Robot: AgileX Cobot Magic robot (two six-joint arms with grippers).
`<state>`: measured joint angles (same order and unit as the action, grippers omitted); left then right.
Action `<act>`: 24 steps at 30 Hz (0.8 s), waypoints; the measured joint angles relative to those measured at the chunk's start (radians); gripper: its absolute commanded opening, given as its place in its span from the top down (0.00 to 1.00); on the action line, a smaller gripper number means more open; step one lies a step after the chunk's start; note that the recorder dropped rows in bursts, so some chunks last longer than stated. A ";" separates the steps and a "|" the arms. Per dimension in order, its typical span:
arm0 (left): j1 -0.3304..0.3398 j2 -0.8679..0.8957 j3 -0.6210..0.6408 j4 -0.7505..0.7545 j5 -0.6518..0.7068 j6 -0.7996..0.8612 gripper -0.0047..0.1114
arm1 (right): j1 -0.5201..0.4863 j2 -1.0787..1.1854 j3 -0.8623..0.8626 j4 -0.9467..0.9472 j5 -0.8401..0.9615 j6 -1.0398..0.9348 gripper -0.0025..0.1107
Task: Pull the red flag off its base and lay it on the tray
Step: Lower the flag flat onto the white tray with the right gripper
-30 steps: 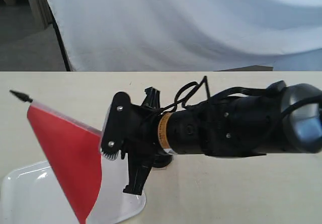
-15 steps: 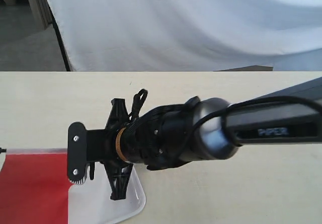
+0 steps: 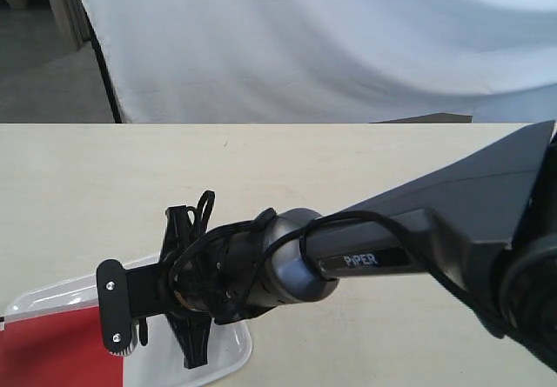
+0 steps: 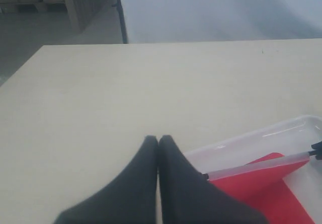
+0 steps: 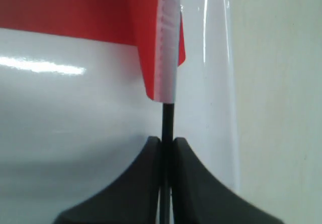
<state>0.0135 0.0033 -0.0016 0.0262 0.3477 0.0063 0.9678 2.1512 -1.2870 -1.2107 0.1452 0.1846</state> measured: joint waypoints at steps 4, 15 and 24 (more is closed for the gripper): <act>0.000 0.000 0.000 0.000 0.000 0.000 0.96 | 0.000 0.002 -0.002 0.000 0.000 0.000 0.79; 0.000 0.000 0.000 0.000 0.000 0.000 0.96 | 0.002 -0.002 -0.004 0.002 -0.007 0.018 0.39; 0.000 0.000 0.000 0.000 0.000 0.000 0.96 | 0.002 -0.057 -0.002 0.021 -0.009 0.058 0.39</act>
<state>0.0135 0.0033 -0.0016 0.0262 0.3477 0.0063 0.9697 2.0947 -1.2889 -1.1895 0.1358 0.2426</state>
